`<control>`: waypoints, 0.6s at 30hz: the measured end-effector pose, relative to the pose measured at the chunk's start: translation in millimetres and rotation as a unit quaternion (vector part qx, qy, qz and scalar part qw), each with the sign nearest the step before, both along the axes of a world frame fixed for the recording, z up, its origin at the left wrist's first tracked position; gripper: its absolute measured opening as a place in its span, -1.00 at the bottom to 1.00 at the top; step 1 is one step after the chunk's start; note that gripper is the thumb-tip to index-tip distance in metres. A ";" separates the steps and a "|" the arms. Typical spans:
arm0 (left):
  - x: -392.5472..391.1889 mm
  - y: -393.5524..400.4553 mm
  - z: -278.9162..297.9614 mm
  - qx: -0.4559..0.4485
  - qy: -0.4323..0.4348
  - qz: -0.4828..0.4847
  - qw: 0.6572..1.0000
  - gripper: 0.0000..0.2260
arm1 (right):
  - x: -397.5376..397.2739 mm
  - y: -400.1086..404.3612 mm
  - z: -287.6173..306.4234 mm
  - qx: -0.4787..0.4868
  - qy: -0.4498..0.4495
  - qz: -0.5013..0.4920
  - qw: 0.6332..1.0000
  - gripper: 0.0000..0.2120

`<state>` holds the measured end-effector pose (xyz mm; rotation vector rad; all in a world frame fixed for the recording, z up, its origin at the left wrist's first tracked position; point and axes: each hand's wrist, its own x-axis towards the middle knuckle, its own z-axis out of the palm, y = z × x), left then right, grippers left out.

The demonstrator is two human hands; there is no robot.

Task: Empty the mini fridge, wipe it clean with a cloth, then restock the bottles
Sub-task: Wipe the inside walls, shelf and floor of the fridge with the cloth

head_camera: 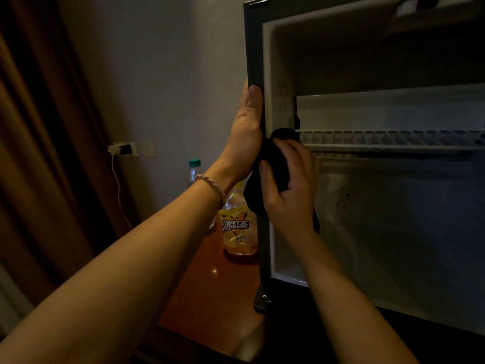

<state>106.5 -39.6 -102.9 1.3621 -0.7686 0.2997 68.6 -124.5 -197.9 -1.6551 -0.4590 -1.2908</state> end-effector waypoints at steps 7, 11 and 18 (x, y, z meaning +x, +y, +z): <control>-2.6 -2.0 0.8 0.006 -0.041 0.075 0.996 -0.56 | -5.7 -0.3 -56.3 0.007 0.028 0.012 1.000 -0.60; -4.1 -5.4 -0.1 -0.002 -0.037 0.081 0.996 -0.62 | -12.4 -0.6 -102.4 0.018 0.086 0.020 0.996 -0.63; -4.0 -8.7 -1.8 -0.008 -0.054 0.109 0.993 -0.66 | -20.3 0.1 -139.2 0.018 0.130 0.000 0.991 -0.59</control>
